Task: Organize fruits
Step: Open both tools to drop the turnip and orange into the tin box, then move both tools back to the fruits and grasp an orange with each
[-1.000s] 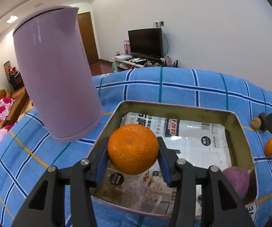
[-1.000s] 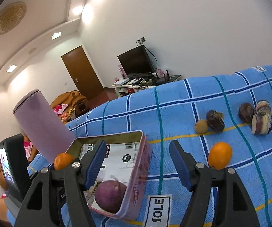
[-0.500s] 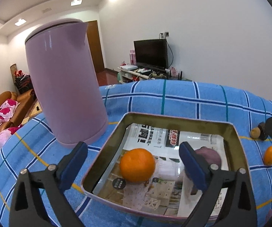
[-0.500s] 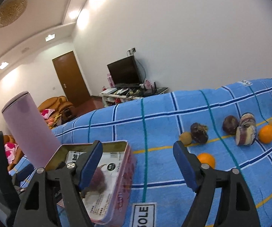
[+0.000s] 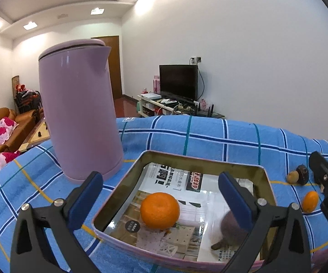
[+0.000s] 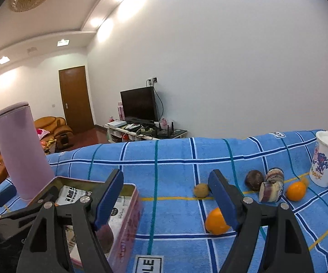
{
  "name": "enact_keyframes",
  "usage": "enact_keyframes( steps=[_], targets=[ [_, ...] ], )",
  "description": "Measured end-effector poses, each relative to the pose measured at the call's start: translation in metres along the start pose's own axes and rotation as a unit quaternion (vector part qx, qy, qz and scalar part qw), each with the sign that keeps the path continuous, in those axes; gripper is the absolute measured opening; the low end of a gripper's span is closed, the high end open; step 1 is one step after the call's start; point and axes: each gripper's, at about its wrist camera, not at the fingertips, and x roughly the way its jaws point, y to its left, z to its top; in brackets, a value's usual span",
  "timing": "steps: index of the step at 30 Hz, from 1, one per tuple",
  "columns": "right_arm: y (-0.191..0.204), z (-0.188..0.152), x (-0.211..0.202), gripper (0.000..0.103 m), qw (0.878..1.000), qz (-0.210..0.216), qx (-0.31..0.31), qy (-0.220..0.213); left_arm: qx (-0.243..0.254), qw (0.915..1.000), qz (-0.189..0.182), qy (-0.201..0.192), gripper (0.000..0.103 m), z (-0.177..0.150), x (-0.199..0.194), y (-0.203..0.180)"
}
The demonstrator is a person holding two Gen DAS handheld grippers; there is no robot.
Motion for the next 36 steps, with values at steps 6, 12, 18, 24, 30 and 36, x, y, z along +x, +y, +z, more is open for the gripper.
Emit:
enact_keyframes(
  steps=[6, 12, 18, 24, 30, 36],
  targets=[
    [0.000, -0.002, 0.002, 0.079, 1.000, 0.000, -0.008, 0.009, 0.007, 1.0000, -0.001, -0.004, 0.103, -0.001, -0.002, -0.003],
    [-0.006, -0.004, 0.002, 0.079, 1.000, 0.000, -0.005, 0.021, 0.012, 0.9999, -0.005, -0.004, 0.103, -0.003, -0.006, -0.008],
    [-0.015, -0.005, 0.002, 0.079, 0.999, -0.006, 0.000, 0.036, 0.013, 0.9998, -0.010, -0.007, 0.103, -0.004, -0.009, -0.011],
    [-0.027, -0.006, 0.001, 0.079, 0.998, -0.017, -0.001, 0.053, 0.002, 0.9996, -0.027, 0.004, 0.103, -0.005, -0.009, -0.011],
    [-0.043, -0.008, -0.006, 0.079, 0.998, -0.028, -0.009, 0.058, 0.005, 0.9995, -0.031, -0.001, 0.103, -0.007, -0.015, -0.016],
    [-0.058, -0.009, -0.018, 0.079, 0.998, -0.038, -0.024, 0.051, 0.006, 0.9993, -0.030, -0.018, 0.103, -0.009, -0.025, -0.022]
  ],
)
